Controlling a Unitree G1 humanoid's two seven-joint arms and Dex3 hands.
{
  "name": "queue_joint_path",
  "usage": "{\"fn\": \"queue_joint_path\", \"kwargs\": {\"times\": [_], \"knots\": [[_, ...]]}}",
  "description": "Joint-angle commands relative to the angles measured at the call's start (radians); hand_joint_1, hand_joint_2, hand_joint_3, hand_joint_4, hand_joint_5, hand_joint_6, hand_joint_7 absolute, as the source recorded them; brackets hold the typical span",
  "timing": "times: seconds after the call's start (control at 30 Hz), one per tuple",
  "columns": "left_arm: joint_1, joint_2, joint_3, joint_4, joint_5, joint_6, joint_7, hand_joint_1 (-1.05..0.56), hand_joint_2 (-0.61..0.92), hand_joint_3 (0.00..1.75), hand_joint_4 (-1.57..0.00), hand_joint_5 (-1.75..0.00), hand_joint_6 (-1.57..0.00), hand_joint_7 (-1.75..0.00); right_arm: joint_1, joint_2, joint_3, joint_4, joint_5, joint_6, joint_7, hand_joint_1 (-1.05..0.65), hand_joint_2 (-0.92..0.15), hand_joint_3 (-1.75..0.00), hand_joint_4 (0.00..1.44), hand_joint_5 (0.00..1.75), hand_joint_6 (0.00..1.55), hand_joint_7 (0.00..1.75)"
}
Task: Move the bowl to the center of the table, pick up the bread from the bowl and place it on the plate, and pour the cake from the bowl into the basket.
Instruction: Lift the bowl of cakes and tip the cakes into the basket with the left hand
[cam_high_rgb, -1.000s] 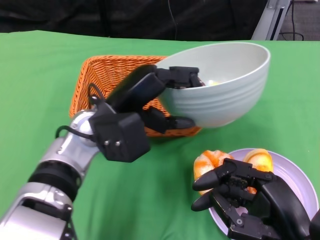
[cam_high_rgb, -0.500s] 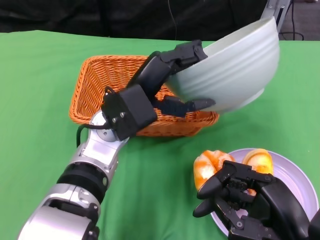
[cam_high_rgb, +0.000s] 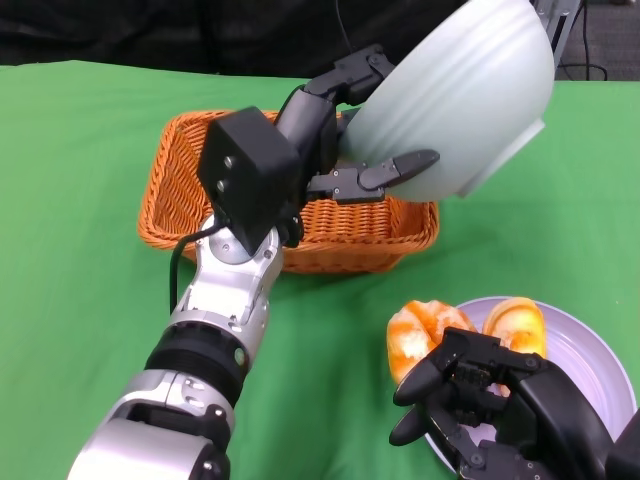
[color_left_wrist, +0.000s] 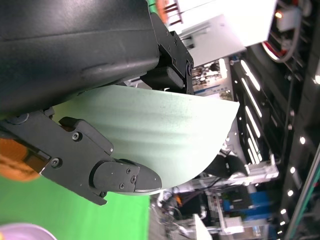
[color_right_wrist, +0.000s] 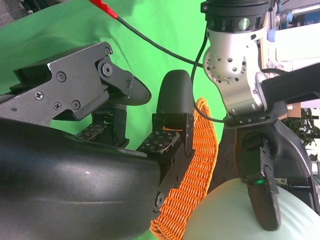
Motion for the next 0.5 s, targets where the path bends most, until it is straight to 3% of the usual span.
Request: {"fn": "queue_joint_path", "kwargs": {"times": [0.03, 0.33, 0.5], "knots": [[-0.048, -0.012, 0.033, -0.041, -0.052, 0.049, -0.011, -0.28, 0.92, 0.46, -0.68, -1.75, -0.55, -1.56, 0.005, -0.009, 0.001, 0.002, -0.005, -0.022, 0.000, -0.08, -0.64, -1.00, 0.77, 1.09, 0.65, 1.25], [-0.100, -0.029, 0.118, -0.033, -0.151, 0.248, -0.014, -0.26, 0.92, 0.47, -0.67, -1.75, -0.54, -1.64, 0.008, -0.011, 0.001, 0.000, -0.003, -0.012, 0.002, -0.08, -0.68, -0.94, 0.76, 1.12, 0.63, 1.29], [-0.125, -0.028, 0.165, -0.026, -0.200, 0.359, -0.013, -0.18, 0.86, 0.59, -0.71, -1.75, -0.57, -1.69, 0.010, -0.013, 0.001, 0.001, -0.004, -0.013, 0.003, -0.08, -0.68, -0.93, 0.76, 1.13, 0.63, 1.29]]}}
